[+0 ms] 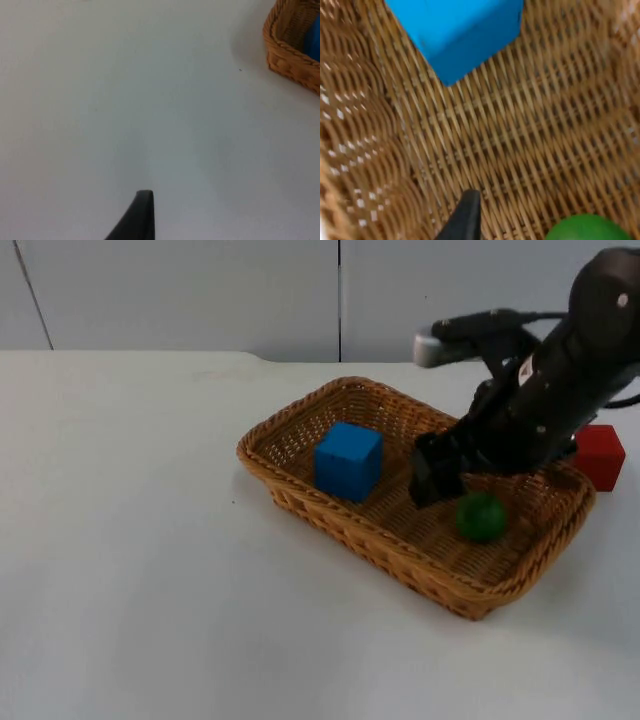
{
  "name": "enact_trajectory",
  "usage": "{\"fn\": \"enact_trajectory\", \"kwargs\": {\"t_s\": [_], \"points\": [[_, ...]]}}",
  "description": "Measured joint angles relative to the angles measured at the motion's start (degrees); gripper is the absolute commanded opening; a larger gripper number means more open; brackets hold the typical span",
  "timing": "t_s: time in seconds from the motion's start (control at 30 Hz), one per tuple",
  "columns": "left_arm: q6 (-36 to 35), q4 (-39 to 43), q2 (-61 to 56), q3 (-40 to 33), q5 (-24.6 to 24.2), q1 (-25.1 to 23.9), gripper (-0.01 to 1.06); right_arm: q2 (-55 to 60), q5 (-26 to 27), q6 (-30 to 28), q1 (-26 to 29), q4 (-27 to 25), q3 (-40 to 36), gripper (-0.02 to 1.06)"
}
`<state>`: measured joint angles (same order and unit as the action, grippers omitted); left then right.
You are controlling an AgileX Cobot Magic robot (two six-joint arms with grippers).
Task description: Place all geometric objects except the red cube into the basket.
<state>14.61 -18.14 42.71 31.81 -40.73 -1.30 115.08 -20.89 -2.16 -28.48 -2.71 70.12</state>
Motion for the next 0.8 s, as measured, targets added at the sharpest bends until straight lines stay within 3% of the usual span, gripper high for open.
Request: {"fn": "enact_trajectory", "kwargs": {"t_s": [0.27,0.47,0.8], "points": [[0.0,-0.1,0.0,-0.04,0.12,0.0,1.05,-14.4,-6.26,0.0,0.0,-0.31,0.0,0.89],[1.46,-0.1,0.0,1.09,-3.61,0.0,1.05,-29.33,-12.33,0.0,0.0,-0.64,-0.26,0.89],[2.98,-3.55,-7.52,5.08,-7.28,0.0,1.05,-55.62,-13.28,-0.4,-0.12,-0.64,-10.49,0.89]]}}
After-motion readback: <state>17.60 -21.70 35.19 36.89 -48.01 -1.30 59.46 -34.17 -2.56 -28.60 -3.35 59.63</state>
